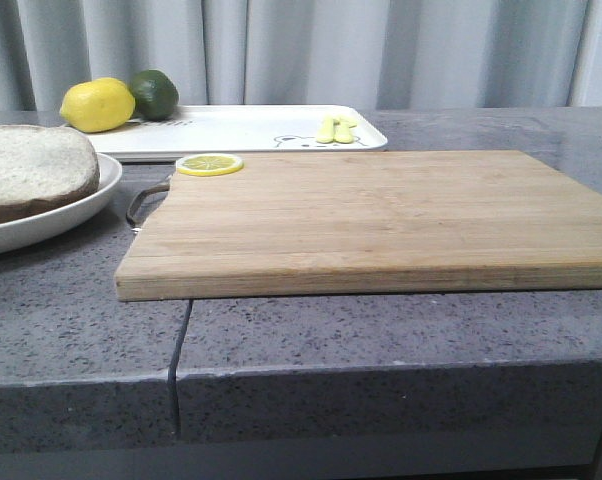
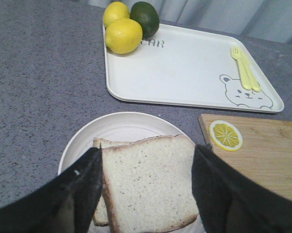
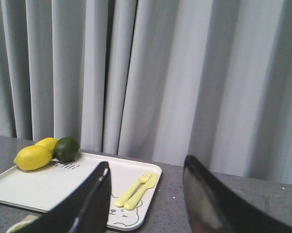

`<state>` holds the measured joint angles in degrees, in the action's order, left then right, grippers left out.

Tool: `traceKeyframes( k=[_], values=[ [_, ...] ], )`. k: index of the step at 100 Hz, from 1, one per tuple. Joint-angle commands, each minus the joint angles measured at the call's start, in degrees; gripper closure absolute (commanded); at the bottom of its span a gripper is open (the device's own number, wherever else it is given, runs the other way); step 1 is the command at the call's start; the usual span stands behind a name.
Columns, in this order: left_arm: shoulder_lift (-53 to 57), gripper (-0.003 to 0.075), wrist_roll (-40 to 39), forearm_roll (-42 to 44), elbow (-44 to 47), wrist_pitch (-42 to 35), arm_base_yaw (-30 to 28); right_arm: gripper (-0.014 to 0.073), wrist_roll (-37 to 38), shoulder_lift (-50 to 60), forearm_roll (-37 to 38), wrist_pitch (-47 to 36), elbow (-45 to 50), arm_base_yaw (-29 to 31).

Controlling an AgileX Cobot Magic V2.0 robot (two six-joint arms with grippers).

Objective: Place bread and move sandwich to tray
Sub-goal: 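Grasp the rim of the white plate with the left gripper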

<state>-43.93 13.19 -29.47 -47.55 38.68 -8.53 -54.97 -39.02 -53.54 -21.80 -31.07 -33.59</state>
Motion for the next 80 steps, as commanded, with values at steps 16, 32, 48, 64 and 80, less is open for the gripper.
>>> traceKeyframes(
  k=[16, 32, 48, 64, 80],
  values=[
    [-1.8, 0.0332, -0.7, -1.2, -2.0, -2.3, -6.2, 0.0229, -0.8, 9.1, -1.0, -3.3, 4.1, 0.4],
    [-6.5, 0.0332, -0.7, -1.2, -2.1, -0.3, -9.8, 0.0229, -0.8, 9.1, -1.1, -3.1, 4.1, 0.4],
    [-12.2, 0.0332, -0.7, -1.2, -2.1, 0.9, -9.9, 0.0229, -0.8, 9.1, -1.1, -3.1, 4.1, 0.4],
    [-17.0, 0.0332, -0.7, -1.2, -2.1, 1.2, -9.9, 0.0229, -0.8, 9.1, -1.2, -2.7, 4.1, 0.4],
    [-20.0, 0.0332, -0.7, -0.9, -2.1, 0.5, -9.9, 0.0229, -0.8, 9.1, -1.2, -2.5, 4.1, 0.4]
  ],
)
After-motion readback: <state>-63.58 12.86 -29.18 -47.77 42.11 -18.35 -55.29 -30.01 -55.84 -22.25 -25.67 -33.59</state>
